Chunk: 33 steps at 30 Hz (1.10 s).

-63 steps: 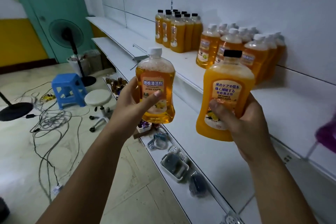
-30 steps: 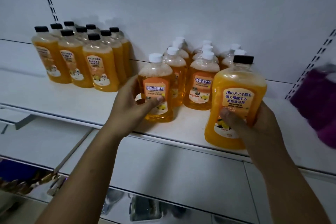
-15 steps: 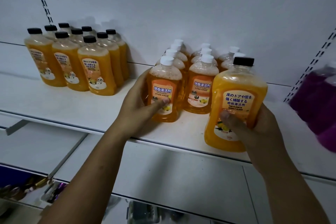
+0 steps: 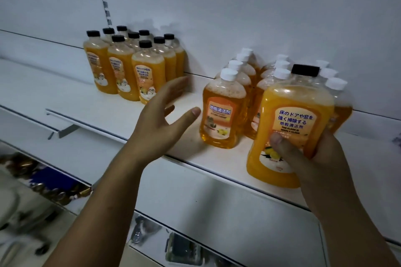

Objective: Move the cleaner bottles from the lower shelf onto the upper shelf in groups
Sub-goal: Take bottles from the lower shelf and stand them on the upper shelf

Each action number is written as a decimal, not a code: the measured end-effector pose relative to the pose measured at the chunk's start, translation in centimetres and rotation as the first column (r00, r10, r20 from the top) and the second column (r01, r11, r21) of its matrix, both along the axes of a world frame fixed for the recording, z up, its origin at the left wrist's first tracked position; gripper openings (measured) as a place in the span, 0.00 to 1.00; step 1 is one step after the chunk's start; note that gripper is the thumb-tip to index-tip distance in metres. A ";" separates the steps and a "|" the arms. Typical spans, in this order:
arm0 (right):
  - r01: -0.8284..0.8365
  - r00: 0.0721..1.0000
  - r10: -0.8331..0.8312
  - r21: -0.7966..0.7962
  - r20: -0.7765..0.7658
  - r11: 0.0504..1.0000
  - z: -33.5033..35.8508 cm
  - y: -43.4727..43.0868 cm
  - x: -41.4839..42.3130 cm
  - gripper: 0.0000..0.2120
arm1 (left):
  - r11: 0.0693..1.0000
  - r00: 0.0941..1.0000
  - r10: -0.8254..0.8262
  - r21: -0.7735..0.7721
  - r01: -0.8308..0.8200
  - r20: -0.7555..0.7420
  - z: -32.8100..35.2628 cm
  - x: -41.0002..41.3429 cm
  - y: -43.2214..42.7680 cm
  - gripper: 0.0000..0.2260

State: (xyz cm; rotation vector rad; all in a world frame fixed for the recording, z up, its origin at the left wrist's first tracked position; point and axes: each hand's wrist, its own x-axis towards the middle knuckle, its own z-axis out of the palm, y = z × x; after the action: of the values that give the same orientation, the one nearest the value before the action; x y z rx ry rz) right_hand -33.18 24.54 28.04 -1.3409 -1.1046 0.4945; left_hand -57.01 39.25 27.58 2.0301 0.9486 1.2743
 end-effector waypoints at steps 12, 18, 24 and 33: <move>-0.441 0.895 0.444 0.079 -0.039 0.894 -0.7 5.5 -8.9 0.29 | 0.797 0.630 0.589 0.233 -0.558 -0.506 -3.9 -13.7 -6.1 0.31; -0.543 0.831 0.549 0.087 -0.092 0.835 -1.7 8.7 -14.7 0.23 | 0.740 0.459 0.624 0.290 -0.607 -0.632 -5.0 -18.6 -6.8 0.32; -0.520 0.842 0.526 0.080 -0.123 0.851 -1.9 13.7 -21.0 0.27 | 0.759 0.500 0.602 0.252 -0.600 -0.623 -6.7 -24.4 -1.8 0.32; -0.328 0.931 0.345 0.147 -0.117 0.933 -1.2 21.8 -31.7 0.28 | 0.900 0.643 0.424 0.223 -0.374 -0.638 -7.9 -32.4 7.4 0.30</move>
State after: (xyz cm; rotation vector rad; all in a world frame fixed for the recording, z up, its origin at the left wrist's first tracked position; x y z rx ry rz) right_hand -64.93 46.29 26.85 -0.9924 -1.2326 0.7486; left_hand -89.37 46.60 19.66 2.4874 1.7996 0.7287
